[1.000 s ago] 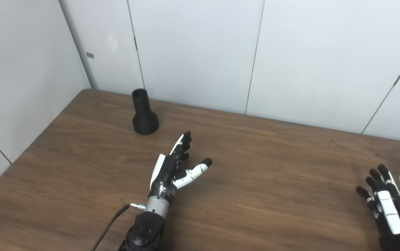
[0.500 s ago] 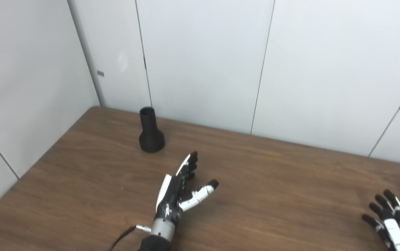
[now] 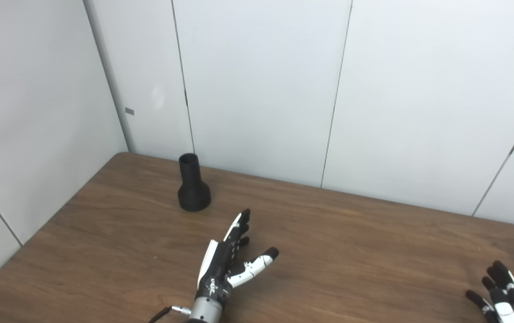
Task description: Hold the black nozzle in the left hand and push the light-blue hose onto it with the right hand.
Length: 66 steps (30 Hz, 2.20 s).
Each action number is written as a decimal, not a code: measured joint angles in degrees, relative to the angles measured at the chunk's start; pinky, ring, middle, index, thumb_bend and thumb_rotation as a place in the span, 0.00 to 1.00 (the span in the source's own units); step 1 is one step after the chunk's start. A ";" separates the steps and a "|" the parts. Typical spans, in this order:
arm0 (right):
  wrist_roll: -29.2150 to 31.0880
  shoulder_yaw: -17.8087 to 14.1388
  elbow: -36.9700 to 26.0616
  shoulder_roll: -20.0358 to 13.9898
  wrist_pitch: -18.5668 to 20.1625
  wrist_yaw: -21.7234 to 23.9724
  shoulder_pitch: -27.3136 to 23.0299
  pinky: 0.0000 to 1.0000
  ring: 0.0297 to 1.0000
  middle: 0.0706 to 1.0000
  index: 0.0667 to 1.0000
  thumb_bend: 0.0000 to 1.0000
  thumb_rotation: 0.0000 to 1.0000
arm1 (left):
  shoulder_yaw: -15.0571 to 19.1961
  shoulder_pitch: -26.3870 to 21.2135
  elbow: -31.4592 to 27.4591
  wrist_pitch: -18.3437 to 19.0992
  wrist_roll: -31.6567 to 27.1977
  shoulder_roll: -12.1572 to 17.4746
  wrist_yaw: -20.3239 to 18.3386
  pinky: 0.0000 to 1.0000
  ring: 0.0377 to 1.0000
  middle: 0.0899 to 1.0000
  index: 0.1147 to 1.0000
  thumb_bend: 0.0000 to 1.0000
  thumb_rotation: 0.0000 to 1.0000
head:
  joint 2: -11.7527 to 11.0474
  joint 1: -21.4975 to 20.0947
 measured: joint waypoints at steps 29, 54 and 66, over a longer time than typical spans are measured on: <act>-2.37 1.01 -0.56 0.29 -0.83 -0.91 0.53 0.88 0.96 0.96 0.95 0.58 0.70 | 12.32 -4.33 -11.67 8.71 2.18 6.03 4.87 0.87 0.89 0.89 0.91 0.81 0.27 | 0.26 -0.26; 0.04 1.50 -0.27 0.06 -0.90 -0.81 0.59 0.82 0.96 0.97 0.95 0.63 0.73 | 10.88 -12.16 0.39 21.14 8.57 19.33 4.71 0.99 1.00 1.00 0.95 0.83 0.31 | 0.97 0.00; 0.09 1.63 -0.62 0.19 -0.19 -0.99 0.52 0.77 0.93 0.95 0.95 0.65 0.74 | -0.77 -15.63 10.23 20.25 24.59 26.18 5.21 1.00 0.99 0.93 0.89 0.94 0.49 | 1.05 -0.09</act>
